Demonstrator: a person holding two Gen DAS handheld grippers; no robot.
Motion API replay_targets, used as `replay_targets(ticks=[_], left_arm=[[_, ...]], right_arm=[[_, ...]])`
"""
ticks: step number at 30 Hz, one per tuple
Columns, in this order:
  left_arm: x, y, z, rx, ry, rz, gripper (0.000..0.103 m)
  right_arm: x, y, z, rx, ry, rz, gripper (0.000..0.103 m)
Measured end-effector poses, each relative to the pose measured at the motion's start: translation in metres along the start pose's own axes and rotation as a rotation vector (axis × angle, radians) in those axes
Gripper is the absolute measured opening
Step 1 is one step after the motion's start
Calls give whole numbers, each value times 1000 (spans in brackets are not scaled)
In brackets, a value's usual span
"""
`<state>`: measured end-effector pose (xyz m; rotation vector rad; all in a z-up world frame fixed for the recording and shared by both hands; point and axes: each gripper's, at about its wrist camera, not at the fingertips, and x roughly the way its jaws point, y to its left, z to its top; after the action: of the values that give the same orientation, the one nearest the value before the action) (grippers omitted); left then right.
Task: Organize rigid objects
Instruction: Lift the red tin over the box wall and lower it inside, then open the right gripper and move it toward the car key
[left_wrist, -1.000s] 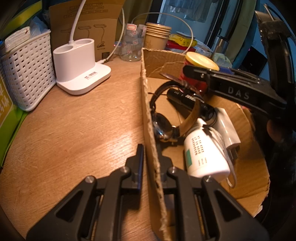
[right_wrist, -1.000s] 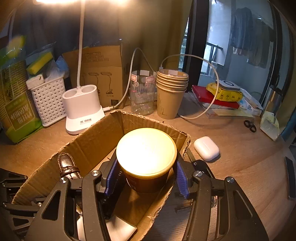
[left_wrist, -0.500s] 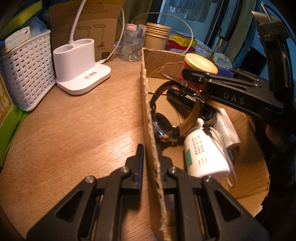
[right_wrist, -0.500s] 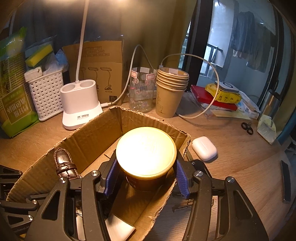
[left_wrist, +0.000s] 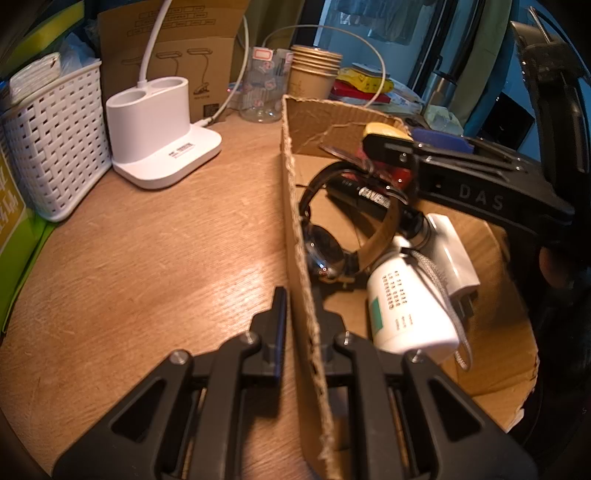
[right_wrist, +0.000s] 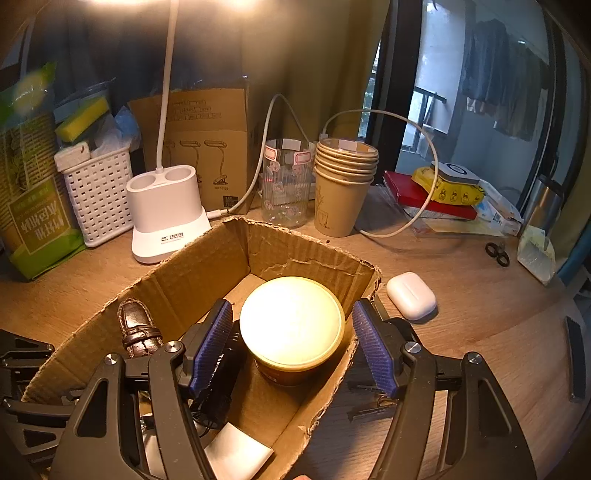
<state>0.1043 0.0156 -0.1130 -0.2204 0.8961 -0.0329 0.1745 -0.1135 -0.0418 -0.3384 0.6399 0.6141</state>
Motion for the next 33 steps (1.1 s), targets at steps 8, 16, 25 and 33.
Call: replay_targets(ticks=[8,16,25,33], left_arm=[[0,0,0,0,0,0,12],[0,0,0,0,0,0,12],[0,0,0,0,0,0,12],[0,0,0,0,0,0,12]], right_arm=[[-9,-5,2,18,-18,-4,71],[-19,-12,4,38,-41,-10,71],[-27,-25,4,63,-57,-38,71],[-32,-42,1,99,-65,-65,71]])
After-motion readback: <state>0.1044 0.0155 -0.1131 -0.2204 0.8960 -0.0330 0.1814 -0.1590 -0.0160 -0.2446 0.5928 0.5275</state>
